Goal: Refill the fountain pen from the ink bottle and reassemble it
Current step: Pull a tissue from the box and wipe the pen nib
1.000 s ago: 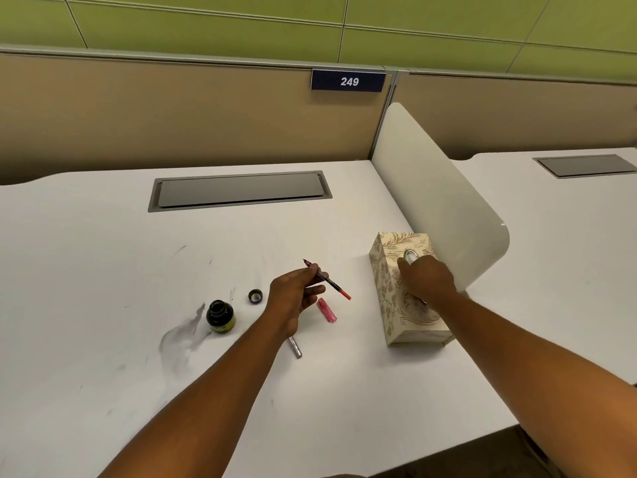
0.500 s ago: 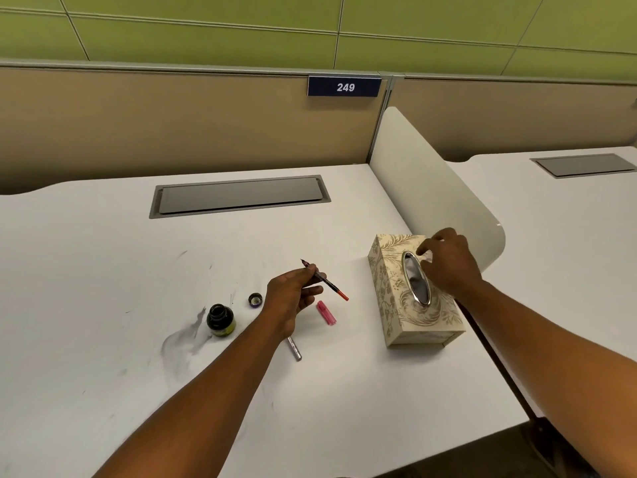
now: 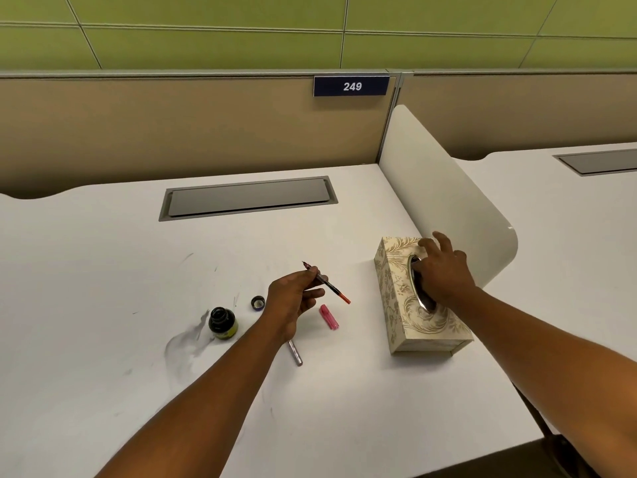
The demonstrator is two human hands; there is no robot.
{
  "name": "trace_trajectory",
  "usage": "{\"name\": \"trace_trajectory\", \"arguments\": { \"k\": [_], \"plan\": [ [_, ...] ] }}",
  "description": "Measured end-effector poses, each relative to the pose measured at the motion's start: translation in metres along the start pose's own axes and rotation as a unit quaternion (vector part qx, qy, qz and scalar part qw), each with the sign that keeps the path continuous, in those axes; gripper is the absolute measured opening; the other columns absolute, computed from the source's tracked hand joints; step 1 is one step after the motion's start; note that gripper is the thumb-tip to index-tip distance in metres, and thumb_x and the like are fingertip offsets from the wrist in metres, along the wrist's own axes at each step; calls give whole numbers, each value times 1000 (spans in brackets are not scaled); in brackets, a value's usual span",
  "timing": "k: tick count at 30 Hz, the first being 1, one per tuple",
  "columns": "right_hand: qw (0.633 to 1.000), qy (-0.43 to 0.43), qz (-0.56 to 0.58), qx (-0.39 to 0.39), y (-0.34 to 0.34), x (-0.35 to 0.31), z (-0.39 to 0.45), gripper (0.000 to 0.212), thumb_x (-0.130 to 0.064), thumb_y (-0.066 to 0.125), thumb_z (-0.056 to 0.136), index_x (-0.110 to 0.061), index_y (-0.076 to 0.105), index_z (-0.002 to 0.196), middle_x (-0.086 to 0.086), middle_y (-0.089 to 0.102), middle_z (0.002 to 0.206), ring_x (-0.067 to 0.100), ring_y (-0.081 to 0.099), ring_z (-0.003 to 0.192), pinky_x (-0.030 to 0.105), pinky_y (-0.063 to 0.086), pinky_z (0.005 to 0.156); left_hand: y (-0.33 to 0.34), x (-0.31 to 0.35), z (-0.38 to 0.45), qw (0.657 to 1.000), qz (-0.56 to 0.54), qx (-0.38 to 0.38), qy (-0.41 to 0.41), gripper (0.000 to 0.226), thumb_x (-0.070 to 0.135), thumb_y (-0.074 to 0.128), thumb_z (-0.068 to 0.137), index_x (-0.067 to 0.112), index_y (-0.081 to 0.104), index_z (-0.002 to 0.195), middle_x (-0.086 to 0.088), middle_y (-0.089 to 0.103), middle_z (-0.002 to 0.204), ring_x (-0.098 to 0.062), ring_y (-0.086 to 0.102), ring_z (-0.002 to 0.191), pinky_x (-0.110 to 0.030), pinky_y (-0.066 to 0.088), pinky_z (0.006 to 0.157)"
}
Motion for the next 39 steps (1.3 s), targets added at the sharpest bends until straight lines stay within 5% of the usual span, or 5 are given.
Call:
{"name": "trace_trajectory", "arguments": {
  "k": [9,19,25,32,39],
  "plan": [
    [986,23,127,101,-15,17,-7,15,-24,78,80,-16,79,92,8,54,121,34,42,120,45,51,74,9,1,-2,1000,14,-7,-2,15,24,67,93,11,76,91,-2,79,92,-14,69,72,-22,49,63],
    [960,9,229,158,-55,19,-20,14,-23,69,89,-11,72,96,8,59,107,28,54,100,39,49,77,24,7,-8,999,20,-32,4,16,23,66,94,11,75,91,-1,79,91,-14,70,71,-21,48,61],
    [884,38,445,137,-100,3,-34,9,-25,63,91,-16,65,92,-9,67,87,4,64,75,19,47,62,21,17,-16,999,-2,-36,11,18,24,66,93,9,75,98,-3,78,94,-12,70,70,-19,49,58],
    [817,24,566,108,-105,-53,-50,5,-15,67,82,-15,64,78,-2,69,75,14,64,66,34,55,58,5,37,-29,997,-63,-17,27,13,24,66,93,13,74,92,-5,78,97,-14,70,72,-20,49,60],
    [645,27,762,54,-107,-102,-53,19,-1,56,93,-13,69,102,2,67,81,12,64,70,26,54,55,-27,48,-45,995,-87,14,41,14,23,66,93,13,75,89,-3,77,91,-12,70,69,-19,50,58]
  ]
}}
Point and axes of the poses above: each hand's wrist, its own z-axis towards the middle knuckle, its own y-axis out of the palm, x = y × z, the point moved 7 cm from there along z, towards the middle knuckle
